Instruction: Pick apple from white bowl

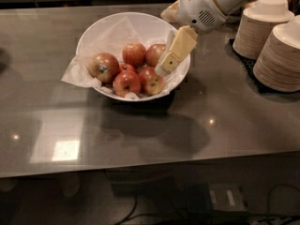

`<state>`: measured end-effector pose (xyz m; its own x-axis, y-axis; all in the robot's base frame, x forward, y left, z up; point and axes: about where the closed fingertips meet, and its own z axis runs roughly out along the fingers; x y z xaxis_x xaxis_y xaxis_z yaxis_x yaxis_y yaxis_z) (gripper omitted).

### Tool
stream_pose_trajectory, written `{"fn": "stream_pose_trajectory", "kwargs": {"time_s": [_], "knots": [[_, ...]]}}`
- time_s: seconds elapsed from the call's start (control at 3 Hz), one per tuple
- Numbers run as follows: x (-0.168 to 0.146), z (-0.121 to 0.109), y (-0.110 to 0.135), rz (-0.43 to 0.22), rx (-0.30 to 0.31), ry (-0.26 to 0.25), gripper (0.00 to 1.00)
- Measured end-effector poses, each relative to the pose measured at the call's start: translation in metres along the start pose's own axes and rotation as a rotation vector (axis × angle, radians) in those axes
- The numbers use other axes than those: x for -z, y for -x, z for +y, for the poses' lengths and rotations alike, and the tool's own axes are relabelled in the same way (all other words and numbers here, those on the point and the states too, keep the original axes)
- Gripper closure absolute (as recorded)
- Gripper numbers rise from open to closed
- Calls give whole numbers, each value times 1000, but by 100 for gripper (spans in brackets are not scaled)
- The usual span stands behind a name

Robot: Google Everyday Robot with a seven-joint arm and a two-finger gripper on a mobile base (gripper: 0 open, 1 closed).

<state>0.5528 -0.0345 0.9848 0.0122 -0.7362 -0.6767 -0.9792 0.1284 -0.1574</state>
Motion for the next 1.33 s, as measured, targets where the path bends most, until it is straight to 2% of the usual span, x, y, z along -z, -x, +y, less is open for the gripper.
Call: {"fn": "stream_pose_trajectory", "kwargs": {"time_s": [0.33, 0.67, 1.0, 1.33], "knots": [[-31, -9, 35, -52, 86, 51, 0], [-51, -15, 56, -77, 133, 87, 6], [-69, -19, 66, -83, 147, 116, 20], [-82, -21, 69, -86, 152, 136, 27]]}}
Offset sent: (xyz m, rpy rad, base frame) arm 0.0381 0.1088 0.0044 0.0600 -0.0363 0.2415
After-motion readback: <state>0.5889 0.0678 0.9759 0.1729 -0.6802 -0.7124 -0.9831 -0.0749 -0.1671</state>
